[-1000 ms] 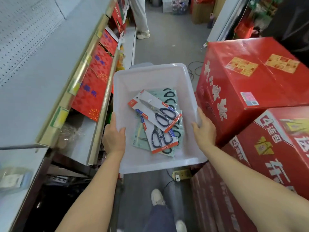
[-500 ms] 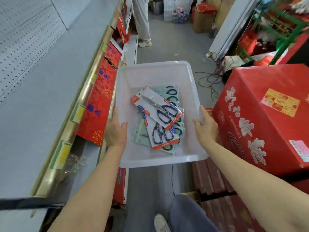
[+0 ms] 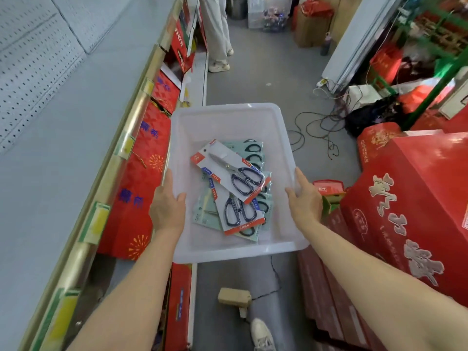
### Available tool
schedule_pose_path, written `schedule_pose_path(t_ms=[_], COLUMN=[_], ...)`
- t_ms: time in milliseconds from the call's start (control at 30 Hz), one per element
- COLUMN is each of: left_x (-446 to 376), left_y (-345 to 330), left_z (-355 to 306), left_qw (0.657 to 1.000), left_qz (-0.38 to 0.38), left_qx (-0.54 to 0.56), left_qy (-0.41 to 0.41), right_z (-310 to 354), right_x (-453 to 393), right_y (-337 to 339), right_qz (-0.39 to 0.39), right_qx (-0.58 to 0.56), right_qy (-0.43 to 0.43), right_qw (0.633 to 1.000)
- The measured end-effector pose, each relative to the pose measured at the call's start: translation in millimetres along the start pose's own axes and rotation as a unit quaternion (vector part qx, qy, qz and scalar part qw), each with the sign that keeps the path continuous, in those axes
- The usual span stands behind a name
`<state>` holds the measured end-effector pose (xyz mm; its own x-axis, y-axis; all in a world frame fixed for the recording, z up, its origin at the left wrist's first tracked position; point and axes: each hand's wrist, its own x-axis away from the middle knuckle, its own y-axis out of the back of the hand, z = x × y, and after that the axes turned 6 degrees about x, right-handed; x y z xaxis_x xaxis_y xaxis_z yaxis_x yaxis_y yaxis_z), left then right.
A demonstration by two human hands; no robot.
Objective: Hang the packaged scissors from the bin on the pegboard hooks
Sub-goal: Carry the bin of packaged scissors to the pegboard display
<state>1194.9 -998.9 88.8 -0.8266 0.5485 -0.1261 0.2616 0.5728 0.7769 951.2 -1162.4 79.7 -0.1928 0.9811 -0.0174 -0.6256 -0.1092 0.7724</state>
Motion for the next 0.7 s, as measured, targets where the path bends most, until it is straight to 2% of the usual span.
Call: schedule_pose_path(t_ms=[200, 700], left_x=[-41, -170], left_y=[-14, -72], left_z=[0, 22], left_qw=[1.000, 0.998], left_qz=[-0.002, 0.061], left_qx=[-0.003, 0.006], left_qy=[-0.001, -0.031], right_z=[13, 46], right_x=[-34, -102], right_y=[-20, -96], right_qz=[0.003, -0.024], right_qx=[-0.011, 0.005], right_qy=[0.002, -0.080], right_qw=[1.000, 0.996])
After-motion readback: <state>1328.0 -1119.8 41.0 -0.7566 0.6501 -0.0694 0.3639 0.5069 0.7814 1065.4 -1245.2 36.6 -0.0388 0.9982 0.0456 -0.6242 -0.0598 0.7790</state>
